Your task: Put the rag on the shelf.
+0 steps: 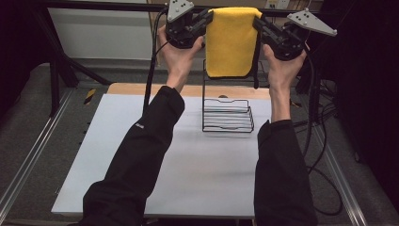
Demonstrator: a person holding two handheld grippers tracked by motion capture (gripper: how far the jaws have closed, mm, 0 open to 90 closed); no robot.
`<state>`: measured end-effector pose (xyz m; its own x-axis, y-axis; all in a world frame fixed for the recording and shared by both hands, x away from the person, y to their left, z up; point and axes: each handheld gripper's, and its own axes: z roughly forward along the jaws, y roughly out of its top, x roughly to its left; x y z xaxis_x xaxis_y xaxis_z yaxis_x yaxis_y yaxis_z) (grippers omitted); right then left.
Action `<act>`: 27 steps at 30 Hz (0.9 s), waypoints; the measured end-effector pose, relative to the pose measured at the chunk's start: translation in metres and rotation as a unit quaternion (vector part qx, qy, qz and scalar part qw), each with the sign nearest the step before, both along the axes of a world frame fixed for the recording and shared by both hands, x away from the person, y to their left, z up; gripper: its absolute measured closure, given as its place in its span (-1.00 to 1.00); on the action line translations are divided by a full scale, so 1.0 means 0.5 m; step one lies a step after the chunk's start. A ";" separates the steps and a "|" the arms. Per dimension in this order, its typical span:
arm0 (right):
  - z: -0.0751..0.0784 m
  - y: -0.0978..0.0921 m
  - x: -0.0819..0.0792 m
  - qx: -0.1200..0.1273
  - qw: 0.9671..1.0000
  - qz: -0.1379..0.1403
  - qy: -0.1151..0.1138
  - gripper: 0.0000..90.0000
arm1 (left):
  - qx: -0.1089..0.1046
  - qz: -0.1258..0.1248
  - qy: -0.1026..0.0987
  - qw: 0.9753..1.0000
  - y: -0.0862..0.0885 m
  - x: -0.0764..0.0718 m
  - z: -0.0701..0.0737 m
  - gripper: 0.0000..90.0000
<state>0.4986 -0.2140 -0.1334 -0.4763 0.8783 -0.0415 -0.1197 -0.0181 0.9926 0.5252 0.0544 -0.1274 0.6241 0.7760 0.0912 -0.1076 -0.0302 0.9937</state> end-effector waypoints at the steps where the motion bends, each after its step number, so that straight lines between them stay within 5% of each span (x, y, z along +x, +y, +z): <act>1: -0.004 -0.001 0.004 -0.001 1.000 0.001 0.001 0.78 | 0.000 -0.007 0.002 1.000 -0.002 0.003 -0.004 0.86; 27: -0.119 -0.022 0.011 -0.045 0.997 0.008 0.055 0.77 | 0.044 -0.026 0.035 0.998 -0.007 0.010 -0.127 0.86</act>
